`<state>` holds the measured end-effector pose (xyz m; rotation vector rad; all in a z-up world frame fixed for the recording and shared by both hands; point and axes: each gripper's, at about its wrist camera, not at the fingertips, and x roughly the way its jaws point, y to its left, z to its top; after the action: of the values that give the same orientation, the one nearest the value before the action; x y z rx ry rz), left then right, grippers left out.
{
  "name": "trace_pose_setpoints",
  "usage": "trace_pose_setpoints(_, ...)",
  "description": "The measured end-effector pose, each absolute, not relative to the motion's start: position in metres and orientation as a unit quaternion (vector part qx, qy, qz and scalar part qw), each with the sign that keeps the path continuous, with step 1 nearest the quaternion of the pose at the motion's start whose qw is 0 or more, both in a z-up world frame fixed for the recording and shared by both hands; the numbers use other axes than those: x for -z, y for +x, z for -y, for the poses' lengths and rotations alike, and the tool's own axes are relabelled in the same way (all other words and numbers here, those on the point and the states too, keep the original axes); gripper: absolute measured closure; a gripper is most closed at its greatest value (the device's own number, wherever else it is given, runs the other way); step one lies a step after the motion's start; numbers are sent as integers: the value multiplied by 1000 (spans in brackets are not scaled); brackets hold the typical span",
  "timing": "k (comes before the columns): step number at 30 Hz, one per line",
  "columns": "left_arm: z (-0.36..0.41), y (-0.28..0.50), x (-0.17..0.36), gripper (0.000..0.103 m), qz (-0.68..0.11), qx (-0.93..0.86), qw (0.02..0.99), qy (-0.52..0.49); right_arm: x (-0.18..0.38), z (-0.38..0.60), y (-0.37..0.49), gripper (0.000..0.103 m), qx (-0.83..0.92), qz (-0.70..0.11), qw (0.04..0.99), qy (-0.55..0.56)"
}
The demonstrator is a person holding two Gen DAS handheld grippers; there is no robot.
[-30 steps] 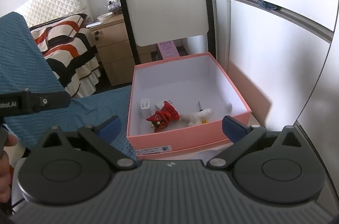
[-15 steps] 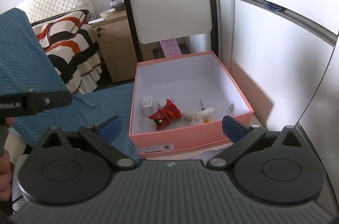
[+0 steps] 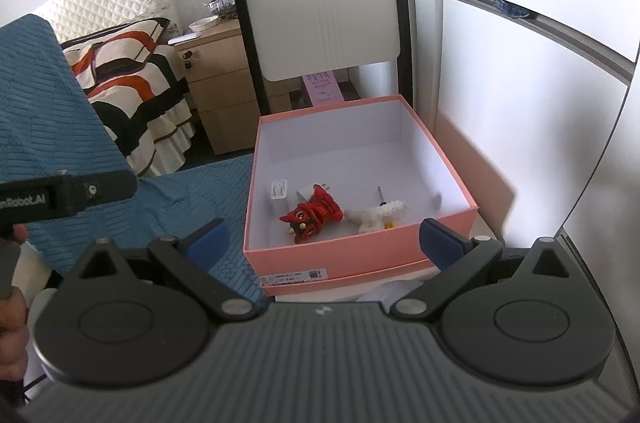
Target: Organize rigid objects
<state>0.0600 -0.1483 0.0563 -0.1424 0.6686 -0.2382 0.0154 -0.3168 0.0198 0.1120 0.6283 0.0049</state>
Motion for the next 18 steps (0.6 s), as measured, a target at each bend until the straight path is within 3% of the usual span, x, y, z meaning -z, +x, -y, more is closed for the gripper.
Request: trace_pose_setpoints(18,160,60,-49,0,-333,121,933,-63,-14,323,15,0,2,-315,947,57)
